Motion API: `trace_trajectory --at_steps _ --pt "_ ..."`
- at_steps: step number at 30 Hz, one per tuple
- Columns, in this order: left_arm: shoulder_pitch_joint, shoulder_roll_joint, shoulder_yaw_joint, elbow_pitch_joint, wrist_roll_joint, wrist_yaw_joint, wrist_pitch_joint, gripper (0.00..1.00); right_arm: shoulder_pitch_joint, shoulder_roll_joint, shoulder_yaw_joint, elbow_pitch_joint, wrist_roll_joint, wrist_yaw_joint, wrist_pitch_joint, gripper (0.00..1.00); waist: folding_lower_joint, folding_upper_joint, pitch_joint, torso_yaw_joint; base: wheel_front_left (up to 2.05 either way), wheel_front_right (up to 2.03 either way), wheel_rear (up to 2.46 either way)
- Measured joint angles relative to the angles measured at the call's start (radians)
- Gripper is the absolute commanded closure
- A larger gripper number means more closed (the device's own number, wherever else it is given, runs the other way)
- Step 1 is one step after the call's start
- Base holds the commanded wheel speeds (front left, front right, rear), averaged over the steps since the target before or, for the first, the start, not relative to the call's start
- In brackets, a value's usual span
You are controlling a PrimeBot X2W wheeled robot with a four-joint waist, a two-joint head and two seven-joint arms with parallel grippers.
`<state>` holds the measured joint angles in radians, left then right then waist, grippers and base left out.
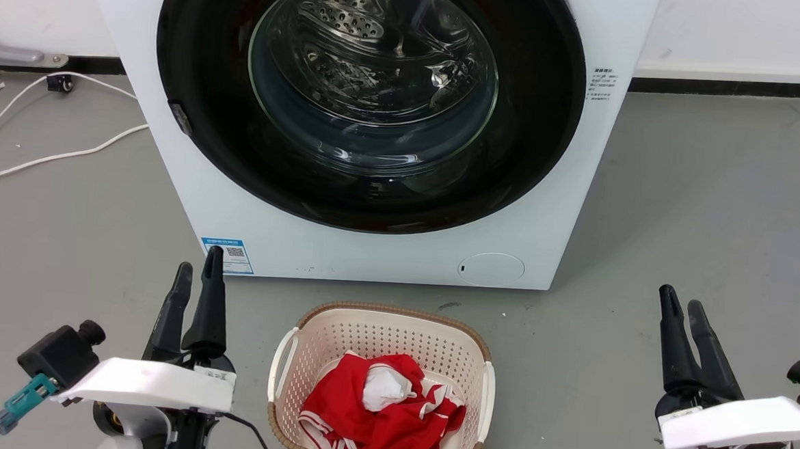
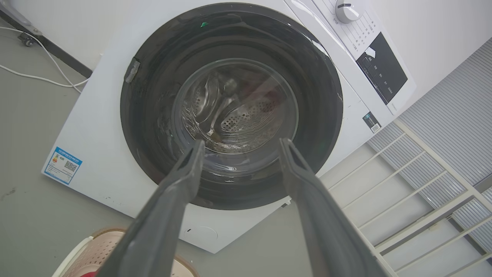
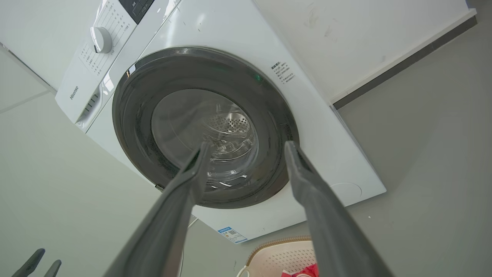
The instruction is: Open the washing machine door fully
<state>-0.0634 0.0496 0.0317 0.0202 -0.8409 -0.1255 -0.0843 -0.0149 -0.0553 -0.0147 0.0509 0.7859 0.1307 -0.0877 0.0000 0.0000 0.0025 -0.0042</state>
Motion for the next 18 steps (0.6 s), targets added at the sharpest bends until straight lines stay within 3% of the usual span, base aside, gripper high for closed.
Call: trace_trajectory --at_steps 18 --pt "0.023 0.000 -0.031 -0.004 0.292 0.038 -0.052 0.00 0.018 0.000 0.015 -0.044 -0.285 0.000 0.000 0.00 0.0000 0.0000 -0.003 0.001 0.00 0.00 0.00"
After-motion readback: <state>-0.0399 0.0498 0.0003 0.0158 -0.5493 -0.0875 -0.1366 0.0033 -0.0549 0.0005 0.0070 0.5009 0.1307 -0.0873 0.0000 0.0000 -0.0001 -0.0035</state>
